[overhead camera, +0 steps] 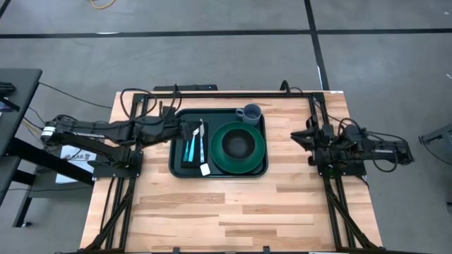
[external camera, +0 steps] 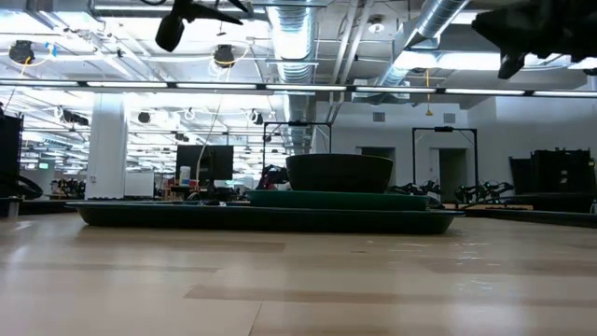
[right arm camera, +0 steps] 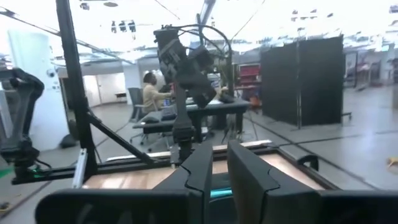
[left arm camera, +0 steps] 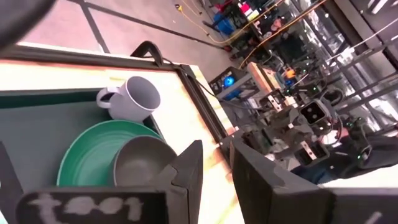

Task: Set up tray
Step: Return to Home Position

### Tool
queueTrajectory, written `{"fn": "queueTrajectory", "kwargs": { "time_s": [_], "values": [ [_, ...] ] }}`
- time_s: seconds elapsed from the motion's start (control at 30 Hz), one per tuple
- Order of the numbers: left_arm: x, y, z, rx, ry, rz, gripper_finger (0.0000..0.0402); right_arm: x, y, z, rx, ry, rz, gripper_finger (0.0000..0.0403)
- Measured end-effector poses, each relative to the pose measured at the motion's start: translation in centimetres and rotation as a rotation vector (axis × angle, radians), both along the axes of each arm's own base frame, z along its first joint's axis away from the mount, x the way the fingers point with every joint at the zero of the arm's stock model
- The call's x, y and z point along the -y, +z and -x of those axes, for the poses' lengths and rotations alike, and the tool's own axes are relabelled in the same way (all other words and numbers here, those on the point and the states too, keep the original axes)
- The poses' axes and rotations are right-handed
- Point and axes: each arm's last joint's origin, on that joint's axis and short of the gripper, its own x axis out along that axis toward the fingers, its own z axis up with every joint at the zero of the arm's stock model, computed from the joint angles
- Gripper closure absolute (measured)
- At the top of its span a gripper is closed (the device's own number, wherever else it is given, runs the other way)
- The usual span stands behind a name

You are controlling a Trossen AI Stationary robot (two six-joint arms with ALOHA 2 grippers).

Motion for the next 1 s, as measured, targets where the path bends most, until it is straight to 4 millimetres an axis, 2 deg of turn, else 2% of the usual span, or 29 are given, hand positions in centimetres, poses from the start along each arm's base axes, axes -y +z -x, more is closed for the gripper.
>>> {"fn": "queueTrajectory", "kwargs": {
  "time_s": [0.17,0.43,0.5,0.7,0.8,1.0],
  "values": [
    [0.4,0.0,0.0,-0.016,-0.015,-0.035,0.0333,-0.1,-1.2,0.4,0.021,-0.016,0.035,0.0359],
    [0.4,0.0,0.0,-0.044,-0.03,-0.09,0.0333,-0.3,-3.7,-0.6,0.069,-0.009,0.052,0.0358],
    [0.4,0.0,0.0,-0.046,-0.032,-0.095,0.0333,-0.3,-3.8,-0.6,0.095,0.008,0.062,0.0358],
    [0.4,0.0,0.0,-0.049,-0.041,-0.102,0.0333,-0.3,-5.4,-0.9,-0.08,0.004,0.13,0.0358],
    [0.5,0.0,0.0,-0.05,-0.064,-0.099,0.0333,-0.3,-6.3,-1.0,-0.168,0.012,0.109,0.0359],
    [0.8,-0.1,-0.1,-0.033,-0.08,-0.061,0.0333,-0.2,-6.2,-1.0,-0.163,-0.006,-0.013,0.0358]
  ]
}}
